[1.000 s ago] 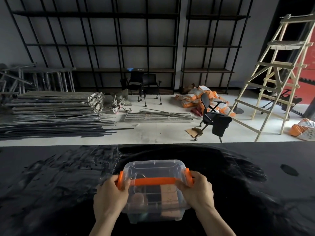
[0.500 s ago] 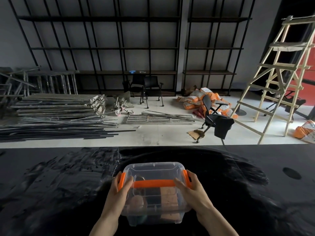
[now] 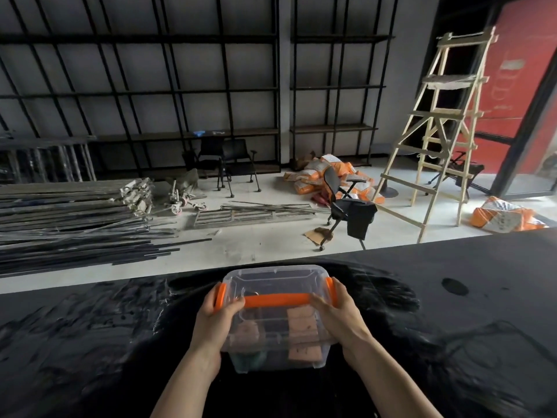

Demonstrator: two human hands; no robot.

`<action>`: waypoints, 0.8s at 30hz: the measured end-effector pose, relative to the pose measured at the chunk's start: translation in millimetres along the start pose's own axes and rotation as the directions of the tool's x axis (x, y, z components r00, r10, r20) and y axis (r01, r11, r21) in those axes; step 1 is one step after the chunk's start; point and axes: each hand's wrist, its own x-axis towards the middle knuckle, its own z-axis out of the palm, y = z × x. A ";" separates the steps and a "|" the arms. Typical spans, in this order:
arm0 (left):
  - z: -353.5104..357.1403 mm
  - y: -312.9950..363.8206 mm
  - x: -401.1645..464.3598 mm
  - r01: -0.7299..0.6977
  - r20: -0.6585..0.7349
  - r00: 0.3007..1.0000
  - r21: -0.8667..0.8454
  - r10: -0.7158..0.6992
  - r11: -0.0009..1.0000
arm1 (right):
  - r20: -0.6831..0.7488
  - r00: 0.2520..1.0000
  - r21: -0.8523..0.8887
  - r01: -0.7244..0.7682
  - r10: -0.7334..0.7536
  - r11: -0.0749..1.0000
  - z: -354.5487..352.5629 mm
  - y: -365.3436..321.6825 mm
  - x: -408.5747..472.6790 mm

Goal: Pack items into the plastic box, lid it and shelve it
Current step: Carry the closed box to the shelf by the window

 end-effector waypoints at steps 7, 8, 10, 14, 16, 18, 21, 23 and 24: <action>98.5 11.4 -5.5 -0.056 0.214 0.976 0.041 0.046 0.998 | -0.222 0.975 -0.042 -0.037 0.027 0.998 -94.8 0.8 -15.1; 113.4 12.0 -9.0 -0.062 0.253 0.966 0.047 0.049 0.997 | -0.263 0.964 -0.030 -0.048 0.039 0.998 -108.5 1.7 -22.5; 142.5 14.5 -18.9 -0.079 0.343 0.938 0.053 0.056 0.995 | -0.342 0.938 -0.004 -0.061 0.056 0.998 -135.1 4.1 -41.7; 201.0 14.9 -48.4 -0.072 0.537 0.843 0.024 0.048 0.997 | -0.533 0.842 0.008 -0.088 0.079 0.996 -186.0 16.1 -94.5; 227.5 13.6 -73.0 -0.080 0.622 0.781 0.008 0.057 0.997 | -0.621 0.779 0.000 -0.117 0.092 0.993 -209.7 23.4 -126.1; 251.8 9.9 -100.7 -0.082 0.694 0.717 -0.002 0.060 0.997 | -0.690 0.718 -0.025 -0.150 0.092 0.988 -232.2 32.6 -158.9; 282.7 -2.2 -149.7 -0.051 0.810 0.585 -0.005 0.034 0.999 | -0.793 0.600 -0.002 -0.183 0.110 0.983 -258.2 50.4 -216.6; 299.1 -12.1 -186.7 -0.055 0.872 0.489 0.005 0.023 0.998 | -0.846 0.515 0.048 -0.184 0.138 0.982 -268.3 65.2 -259.3; 306.4 -17.7 -205.7 -0.060 0.894 0.449 0.008 0.020 0.998 | -0.868 0.471 0.078 -0.178 0.155 0.981 -271.9 73.0 -281.2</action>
